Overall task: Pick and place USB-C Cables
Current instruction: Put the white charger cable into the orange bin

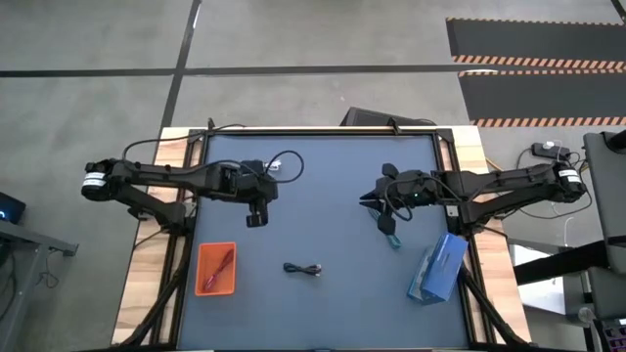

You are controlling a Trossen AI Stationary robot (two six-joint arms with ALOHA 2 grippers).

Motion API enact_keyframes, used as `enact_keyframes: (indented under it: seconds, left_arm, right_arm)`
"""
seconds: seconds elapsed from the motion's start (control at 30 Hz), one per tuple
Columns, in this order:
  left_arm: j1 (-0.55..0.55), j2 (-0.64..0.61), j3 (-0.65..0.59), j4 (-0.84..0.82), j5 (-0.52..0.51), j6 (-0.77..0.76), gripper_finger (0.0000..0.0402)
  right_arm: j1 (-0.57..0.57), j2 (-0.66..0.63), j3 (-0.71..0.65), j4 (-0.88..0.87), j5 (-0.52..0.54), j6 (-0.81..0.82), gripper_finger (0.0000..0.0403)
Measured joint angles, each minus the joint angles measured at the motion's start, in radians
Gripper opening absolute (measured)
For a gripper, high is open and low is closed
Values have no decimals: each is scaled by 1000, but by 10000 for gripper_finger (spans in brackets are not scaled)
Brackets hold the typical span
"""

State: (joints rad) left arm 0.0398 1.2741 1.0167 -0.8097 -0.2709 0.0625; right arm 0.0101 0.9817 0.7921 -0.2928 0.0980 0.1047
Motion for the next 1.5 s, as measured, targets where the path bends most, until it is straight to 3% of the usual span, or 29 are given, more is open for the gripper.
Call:
enact_keyframes:
  seconds: [0.27,0.53,0.9,1.33,1.5]
  left_arm:
    - [24,11,-34,16,-23,-4,109]
    - [70,5,-42,22,-46,33,109]
    - [147,7,-95,100,-41,105,109]
    - [148,6,-86,164,-41,152,109]
    - [148,5,-86,156,-40,132,109]
  right_arm:
    - [44,0,0,-77,-57,141,52]
    - [44,3,117,-336,-21,223,52]
    - [47,9,10,-121,26,150,52]
    - [62,14,39,-254,22,336,52]
    - [77,22,72,-396,-55,437,52]
